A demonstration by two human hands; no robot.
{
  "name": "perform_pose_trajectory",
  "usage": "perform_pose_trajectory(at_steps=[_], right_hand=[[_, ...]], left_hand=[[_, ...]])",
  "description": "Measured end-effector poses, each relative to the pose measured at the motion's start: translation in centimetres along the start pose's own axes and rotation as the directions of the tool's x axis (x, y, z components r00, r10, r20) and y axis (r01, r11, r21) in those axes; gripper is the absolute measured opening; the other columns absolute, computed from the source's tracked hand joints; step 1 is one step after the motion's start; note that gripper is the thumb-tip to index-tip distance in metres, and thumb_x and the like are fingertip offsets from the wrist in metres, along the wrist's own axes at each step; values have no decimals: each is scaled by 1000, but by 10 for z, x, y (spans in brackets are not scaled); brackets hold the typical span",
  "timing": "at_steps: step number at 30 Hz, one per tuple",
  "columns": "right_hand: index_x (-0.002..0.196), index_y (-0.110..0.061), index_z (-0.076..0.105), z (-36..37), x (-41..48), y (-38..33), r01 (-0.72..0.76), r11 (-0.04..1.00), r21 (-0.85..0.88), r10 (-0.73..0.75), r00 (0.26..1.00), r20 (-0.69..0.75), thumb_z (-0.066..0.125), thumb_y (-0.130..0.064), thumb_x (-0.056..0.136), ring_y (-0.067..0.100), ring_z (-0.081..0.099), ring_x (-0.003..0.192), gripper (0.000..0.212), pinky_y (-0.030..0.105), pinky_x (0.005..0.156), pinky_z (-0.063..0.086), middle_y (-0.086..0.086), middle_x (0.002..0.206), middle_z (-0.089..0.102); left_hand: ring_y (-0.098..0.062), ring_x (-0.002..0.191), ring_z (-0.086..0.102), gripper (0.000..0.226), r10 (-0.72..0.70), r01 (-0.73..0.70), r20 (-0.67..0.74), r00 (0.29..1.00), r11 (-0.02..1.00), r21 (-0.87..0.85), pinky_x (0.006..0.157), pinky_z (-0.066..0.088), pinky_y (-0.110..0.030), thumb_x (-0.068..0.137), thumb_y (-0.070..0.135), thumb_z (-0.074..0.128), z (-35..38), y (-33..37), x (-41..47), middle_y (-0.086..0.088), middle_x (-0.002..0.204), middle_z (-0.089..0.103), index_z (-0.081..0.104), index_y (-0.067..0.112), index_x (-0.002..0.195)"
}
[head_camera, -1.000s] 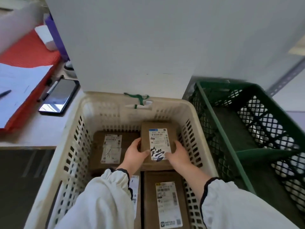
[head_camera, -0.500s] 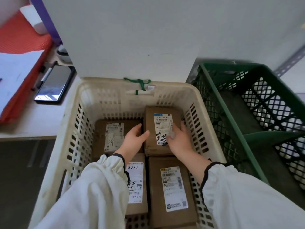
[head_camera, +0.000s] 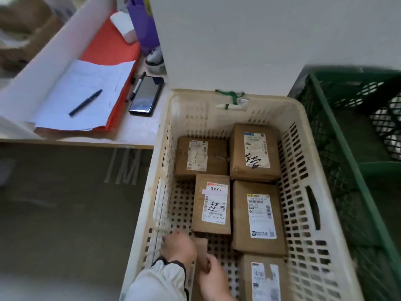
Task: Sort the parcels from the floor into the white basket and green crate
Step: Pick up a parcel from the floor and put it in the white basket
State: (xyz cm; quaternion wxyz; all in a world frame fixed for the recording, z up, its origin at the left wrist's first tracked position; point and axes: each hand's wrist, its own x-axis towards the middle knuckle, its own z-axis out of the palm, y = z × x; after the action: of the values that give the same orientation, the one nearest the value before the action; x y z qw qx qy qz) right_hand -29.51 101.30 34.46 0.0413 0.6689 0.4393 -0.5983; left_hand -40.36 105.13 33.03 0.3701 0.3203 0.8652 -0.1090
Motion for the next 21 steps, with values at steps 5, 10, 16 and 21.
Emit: perform_pose_trajectory(at_steps=[5, 10, 16, 21], right_hand=[[137, -19, 44, -3, 14, 9, -91, 988, 128, 98, 994, -44, 59, -15, 89, 20, 62, 103, 51, 27, 87, 50, 6, 119, 61], [132, -18, 50, -14, 19, 11, -88, 982, 170, 102, 992, -80, 53, -12, 89, 18, 65, 80, 43, 22, 62, 49, 6, 112, 67], [134, -21, 47, -46, 19, 28, -107, 986, 130, 133, 969, -207, 46, -17, 93, 15, 63, 68, 42, 23, 51, 46, 1, 104, 67], [135, -19, 48, -55, 19, 34, -108, 984, 138, 137, 967, -216, 47, -20, 94, 15, 63, 71, 42, 24, 54, 45, 1, 107, 67]], left_hand=[[-26, 126, 42, 43, 106, -110, 55, 993, 990, 85, 103, 41, -37, 91, 7, 38, -8, -9, 6, -11, 136, 44, 53, 22, 128], [-23, 120, 53, 44, 253, -252, 65, 965, 967, -29, 103, 43, -31, 92, 1, 41, -10, -20, 10, -7, 133, 54, 59, 22, 126], [-17, 113, 57, 33, 404, -389, 65, 912, 905, -170, 97, 42, -23, 93, 9, 51, 1, -7, 5, -1, 126, 61, 63, 17, 122], [-19, 108, 56, 34, 356, -342, -6, 934, 893, -292, 96, 47, -28, 90, 3, 51, 14, -9, 1, -3, 121, 61, 64, 17, 119]])
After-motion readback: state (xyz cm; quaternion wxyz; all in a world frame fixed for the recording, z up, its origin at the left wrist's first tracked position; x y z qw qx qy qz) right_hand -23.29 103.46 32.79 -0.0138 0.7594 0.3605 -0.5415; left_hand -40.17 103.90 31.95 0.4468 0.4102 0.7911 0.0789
